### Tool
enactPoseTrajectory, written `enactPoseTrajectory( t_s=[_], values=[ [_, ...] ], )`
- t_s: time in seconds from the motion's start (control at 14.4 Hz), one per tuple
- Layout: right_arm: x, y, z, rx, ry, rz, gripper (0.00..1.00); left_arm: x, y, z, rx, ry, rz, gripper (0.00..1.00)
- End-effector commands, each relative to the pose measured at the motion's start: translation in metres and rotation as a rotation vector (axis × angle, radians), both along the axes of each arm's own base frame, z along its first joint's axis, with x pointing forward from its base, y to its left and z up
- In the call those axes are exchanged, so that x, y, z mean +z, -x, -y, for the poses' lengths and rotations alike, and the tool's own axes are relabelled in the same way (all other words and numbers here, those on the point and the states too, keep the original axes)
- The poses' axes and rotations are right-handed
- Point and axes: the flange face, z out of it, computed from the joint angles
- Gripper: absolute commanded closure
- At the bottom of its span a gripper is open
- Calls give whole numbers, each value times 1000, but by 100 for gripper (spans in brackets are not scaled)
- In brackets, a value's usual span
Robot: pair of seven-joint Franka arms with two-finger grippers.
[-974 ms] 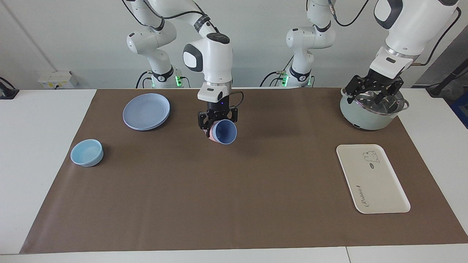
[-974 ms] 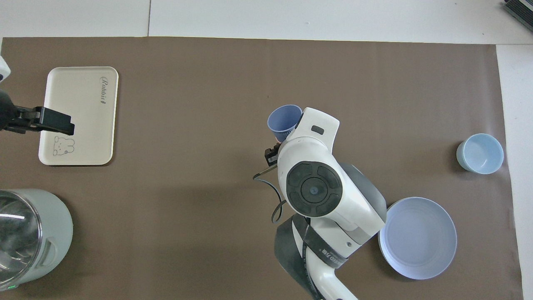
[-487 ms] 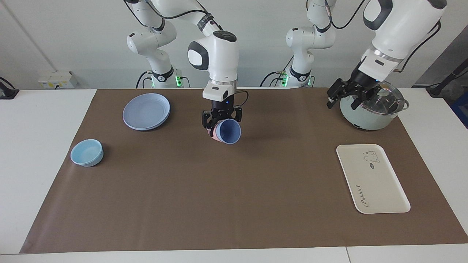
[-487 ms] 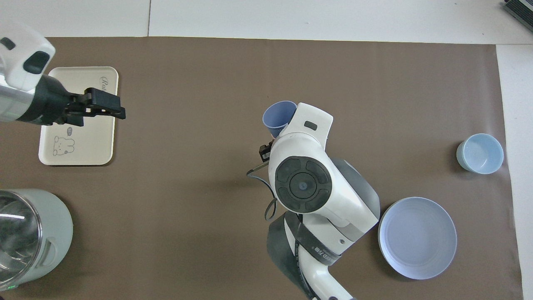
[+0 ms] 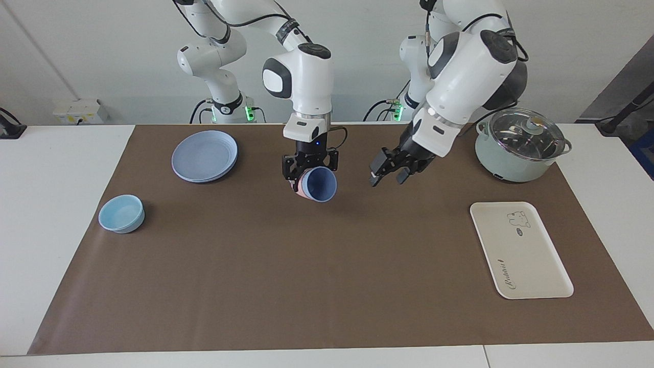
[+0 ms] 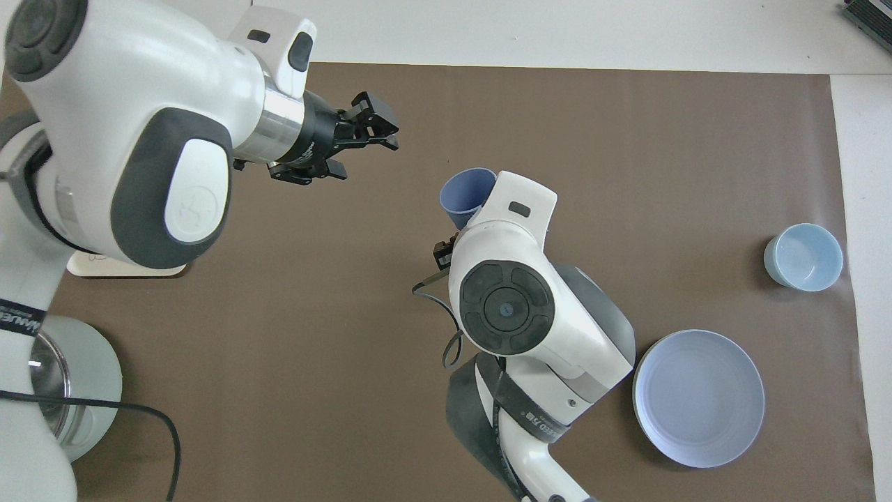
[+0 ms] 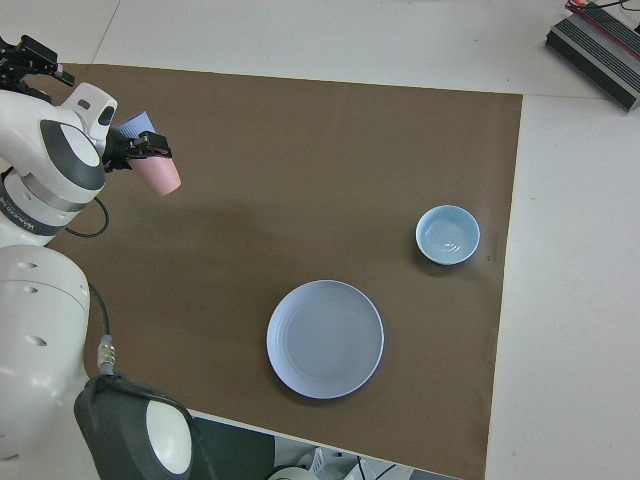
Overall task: Place cup on tray
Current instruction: 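Reach the left gripper to the cup held by the right gripper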
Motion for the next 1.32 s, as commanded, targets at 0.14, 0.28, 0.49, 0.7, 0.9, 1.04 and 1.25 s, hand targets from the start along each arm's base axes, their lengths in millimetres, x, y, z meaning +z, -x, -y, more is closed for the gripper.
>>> enactPoseTrajectory(
  t_s=[0.14,0.28,0.49,0.7,0.9,1.04,1.25],
  values=[
    [1,-4,-2,-17,17,20,100,-12,-6,37,92,126,-35,32],
    [2,-4,-1,-18,17,22,100,-25,4,59,55,110,-52,35],
    [1,-4,-2,-14,18,24,100,-35,4,61,40,89,-73,38],
    [1,-4,-2,-13,19,25,100,-42,11,65,3,46,-99,41],
    [1,-5,-2,-14,17,25,100,-48,25,80,-48,15,-125,65],
    [0,-6,-1,-15,18,24,100,-49,28,81,-68,7,-137,87],
    [0,-6,-1,-14,19,23,100,-49,27,76,-82,2,-141,100]
  ],
)
